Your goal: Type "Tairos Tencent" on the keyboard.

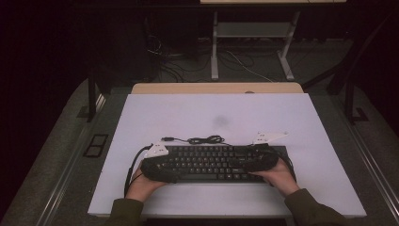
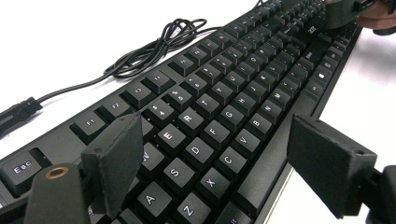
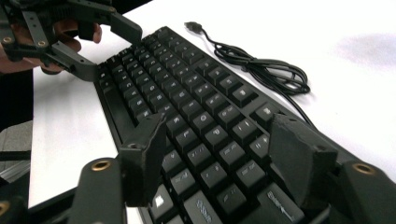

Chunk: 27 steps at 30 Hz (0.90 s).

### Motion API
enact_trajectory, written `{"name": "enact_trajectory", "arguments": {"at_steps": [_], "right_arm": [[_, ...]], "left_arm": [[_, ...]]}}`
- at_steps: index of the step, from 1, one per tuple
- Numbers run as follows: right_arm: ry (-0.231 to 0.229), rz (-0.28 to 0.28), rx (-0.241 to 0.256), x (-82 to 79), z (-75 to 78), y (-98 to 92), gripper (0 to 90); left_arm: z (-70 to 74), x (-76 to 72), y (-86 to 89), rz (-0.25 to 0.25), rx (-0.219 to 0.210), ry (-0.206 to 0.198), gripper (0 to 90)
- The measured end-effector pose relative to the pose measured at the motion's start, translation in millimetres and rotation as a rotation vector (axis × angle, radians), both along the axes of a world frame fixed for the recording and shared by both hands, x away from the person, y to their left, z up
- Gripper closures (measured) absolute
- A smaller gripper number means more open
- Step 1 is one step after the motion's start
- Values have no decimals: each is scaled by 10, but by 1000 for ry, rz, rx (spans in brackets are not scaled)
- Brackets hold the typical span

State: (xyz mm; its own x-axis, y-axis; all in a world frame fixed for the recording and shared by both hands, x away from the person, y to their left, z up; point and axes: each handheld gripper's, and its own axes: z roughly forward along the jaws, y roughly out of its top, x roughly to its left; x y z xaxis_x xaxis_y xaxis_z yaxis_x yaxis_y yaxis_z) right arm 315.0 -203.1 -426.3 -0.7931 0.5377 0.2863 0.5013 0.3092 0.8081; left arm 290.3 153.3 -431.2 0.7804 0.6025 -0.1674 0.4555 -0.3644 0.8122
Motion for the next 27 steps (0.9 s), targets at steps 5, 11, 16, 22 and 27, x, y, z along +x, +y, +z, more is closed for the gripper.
{"name": "enact_trajectory", "arguments": {"at_steps": [5,11,16,22,27], "right_arm": [[-13,7,17,41,17,90,328],[-18,17,25,79,19,180,316],[-19,19,38,122,28,241,308],[-29,25,44,154,27,296,298],[-32,16,51,185,23,330,298]], "left_arm": [[4,6,-10,-6,5,-6,184],[14,6,8,2,-1,-10,186],[6,14,22,4,1,-7,188],[12,17,18,7,6,-16,196],[11,18,10,10,9,-15,209]]}}
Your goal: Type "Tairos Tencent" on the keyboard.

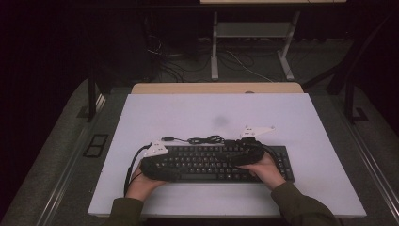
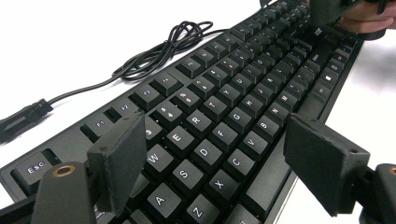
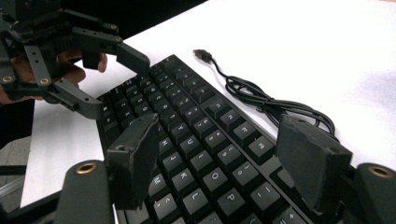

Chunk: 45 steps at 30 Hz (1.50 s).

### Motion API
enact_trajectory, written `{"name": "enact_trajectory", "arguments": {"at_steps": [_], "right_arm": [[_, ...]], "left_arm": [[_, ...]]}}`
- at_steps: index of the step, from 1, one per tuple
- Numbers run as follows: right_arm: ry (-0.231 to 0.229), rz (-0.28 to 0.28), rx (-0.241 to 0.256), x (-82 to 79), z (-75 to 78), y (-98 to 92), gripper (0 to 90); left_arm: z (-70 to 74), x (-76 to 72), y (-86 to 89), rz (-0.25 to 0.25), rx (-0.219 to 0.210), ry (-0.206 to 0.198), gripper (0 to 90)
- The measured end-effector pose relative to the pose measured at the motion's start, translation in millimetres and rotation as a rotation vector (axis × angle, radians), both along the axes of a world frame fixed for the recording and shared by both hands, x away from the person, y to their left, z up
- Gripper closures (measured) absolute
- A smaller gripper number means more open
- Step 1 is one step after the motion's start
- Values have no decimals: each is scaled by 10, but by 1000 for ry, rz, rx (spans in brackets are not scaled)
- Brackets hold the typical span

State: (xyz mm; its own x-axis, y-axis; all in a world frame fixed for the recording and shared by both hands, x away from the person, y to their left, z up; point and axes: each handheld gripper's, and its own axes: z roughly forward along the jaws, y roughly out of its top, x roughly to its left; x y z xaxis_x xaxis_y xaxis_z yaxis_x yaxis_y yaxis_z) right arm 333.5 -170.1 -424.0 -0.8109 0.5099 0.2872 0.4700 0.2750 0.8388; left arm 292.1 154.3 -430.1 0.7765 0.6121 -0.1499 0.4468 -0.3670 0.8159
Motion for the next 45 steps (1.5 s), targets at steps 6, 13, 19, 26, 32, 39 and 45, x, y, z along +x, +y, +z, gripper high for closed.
{"name": "enact_trajectory", "arguments": {"at_steps": [6,13,19,26,32,39,45], "right_arm": [[0,-2,1,27,-23,44,298],[0,1,-6,13,-33,58,298],[-4,1,-7,7,-19,57,298],[0,0,-8,3,-24,57,298],[-4,2,-10,2,-17,58,298],[-5,3,-11,0,-17,60,298],[-6,5,-12,-1,-18,63,298]], "left_arm": [[2,17,-4,2,8,-8,253],[4,54,7,13,21,-14,380],[-2,107,26,36,26,-15,544],[-2,165,42,42,24,0,784],[-28,213,4,27,37,30,886],[-58,235,-30,21,57,45,887],[-70,247,-29,21,61,46,887]]}}
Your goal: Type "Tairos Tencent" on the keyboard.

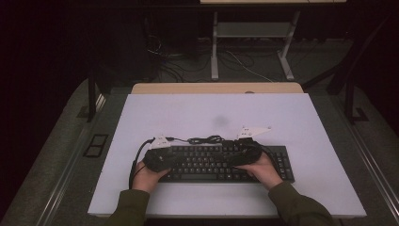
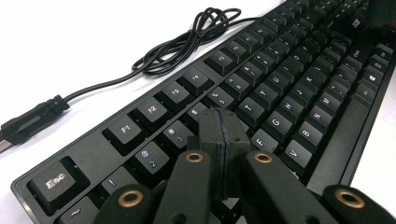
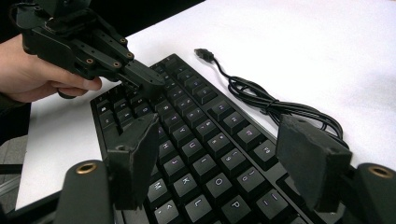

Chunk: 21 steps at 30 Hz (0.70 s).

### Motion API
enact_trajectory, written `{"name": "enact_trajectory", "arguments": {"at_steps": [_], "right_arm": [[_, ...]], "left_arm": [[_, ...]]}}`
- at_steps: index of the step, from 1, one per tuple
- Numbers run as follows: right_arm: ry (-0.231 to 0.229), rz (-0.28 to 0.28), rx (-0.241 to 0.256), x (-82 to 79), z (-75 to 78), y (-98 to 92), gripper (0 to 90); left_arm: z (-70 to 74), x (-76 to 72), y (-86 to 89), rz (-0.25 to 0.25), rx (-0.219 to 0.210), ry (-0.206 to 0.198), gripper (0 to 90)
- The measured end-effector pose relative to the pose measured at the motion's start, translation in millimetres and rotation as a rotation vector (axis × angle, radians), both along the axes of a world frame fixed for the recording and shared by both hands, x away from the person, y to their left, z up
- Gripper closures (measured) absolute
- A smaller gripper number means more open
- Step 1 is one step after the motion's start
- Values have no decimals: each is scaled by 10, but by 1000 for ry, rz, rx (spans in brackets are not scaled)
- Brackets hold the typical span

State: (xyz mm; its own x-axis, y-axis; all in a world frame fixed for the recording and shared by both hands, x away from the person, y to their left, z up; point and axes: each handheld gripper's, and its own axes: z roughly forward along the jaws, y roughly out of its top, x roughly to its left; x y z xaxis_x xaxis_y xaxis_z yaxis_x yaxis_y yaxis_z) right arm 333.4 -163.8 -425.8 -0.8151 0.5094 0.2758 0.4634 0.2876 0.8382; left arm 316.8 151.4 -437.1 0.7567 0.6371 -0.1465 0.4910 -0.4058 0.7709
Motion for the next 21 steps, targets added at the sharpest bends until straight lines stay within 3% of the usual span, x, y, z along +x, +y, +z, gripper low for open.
{"name": "enact_trajectory", "arguments": {"at_steps": [4,8,12,21], "right_arm": [[1,0,-1,-1,-1,0,298],[1,0,-1,-1,-1,0,298],[2,-2,-1,-1,-1,-4,298],[6,-4,0,1,-5,-5,298]], "left_arm": [[-9,5,-12,1,-8,1,887],[-24,9,-27,-13,21,1,888],[-20,2,-37,-8,20,-2,888],[13,-16,-14,-1,-11,-7,886]]}}
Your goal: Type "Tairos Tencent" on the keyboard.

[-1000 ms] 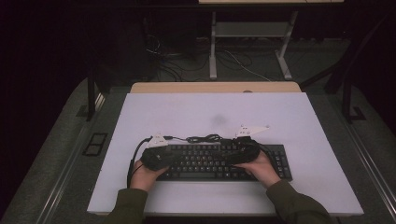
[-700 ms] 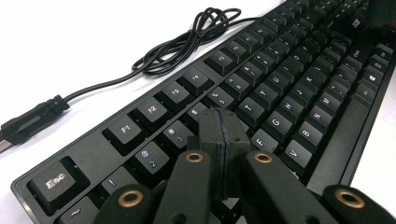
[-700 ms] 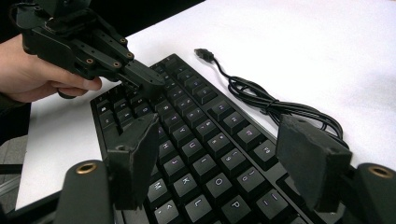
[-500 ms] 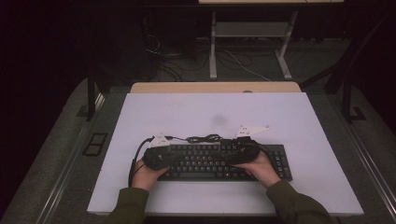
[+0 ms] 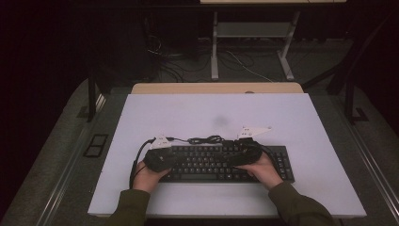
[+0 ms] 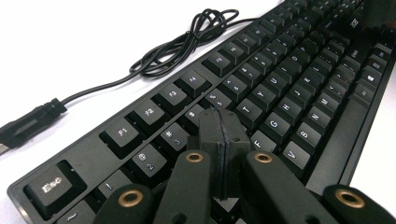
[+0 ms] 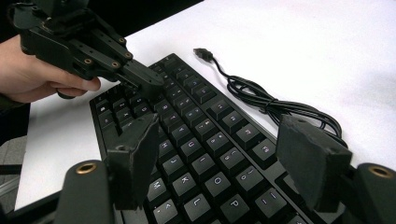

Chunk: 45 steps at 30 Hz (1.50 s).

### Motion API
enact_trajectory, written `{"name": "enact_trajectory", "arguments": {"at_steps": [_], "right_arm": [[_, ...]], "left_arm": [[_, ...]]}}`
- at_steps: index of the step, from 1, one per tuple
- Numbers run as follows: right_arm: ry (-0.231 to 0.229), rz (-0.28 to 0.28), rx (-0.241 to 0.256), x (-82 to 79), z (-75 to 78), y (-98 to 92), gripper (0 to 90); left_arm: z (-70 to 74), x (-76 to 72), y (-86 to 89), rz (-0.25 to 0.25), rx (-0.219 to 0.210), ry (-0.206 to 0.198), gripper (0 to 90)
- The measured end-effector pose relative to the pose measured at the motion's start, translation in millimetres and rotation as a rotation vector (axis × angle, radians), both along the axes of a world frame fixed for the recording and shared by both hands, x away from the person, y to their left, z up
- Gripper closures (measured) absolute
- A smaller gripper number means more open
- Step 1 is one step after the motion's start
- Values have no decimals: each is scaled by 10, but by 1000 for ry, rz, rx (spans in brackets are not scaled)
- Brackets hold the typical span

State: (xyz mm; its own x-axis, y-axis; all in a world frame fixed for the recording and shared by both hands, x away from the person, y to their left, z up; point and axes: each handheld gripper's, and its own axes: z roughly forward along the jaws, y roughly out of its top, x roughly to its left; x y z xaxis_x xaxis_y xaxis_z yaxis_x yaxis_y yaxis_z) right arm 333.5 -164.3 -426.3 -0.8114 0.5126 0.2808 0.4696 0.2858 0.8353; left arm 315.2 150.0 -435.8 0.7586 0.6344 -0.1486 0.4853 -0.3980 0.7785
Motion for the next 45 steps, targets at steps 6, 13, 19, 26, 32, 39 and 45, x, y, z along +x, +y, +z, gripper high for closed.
{"name": "enact_trajectory", "arguments": {"at_steps": [6,13,19,26,32,39,45], "right_arm": [[-1,2,0,0,-8,8,298],[1,4,-2,4,-16,13,298],[4,11,-4,3,-30,46,300],[12,28,-4,16,-29,113,306],[16,37,-8,17,-27,162,334],[20,55,-9,8,-18,199,427],[26,70,-16,-14,-28,221,541]], "left_arm": [[27,-16,25,2,-14,-4,865],[59,-53,58,5,-33,-12,772],[98,-109,120,1,-49,-23,604],[113,-158,159,-8,-68,-21,428],[135,-212,137,-23,-74,-34,328],[86,-251,105,-25,-60,-28,243],[70,-259,67,-32,-39,-45,199]]}}
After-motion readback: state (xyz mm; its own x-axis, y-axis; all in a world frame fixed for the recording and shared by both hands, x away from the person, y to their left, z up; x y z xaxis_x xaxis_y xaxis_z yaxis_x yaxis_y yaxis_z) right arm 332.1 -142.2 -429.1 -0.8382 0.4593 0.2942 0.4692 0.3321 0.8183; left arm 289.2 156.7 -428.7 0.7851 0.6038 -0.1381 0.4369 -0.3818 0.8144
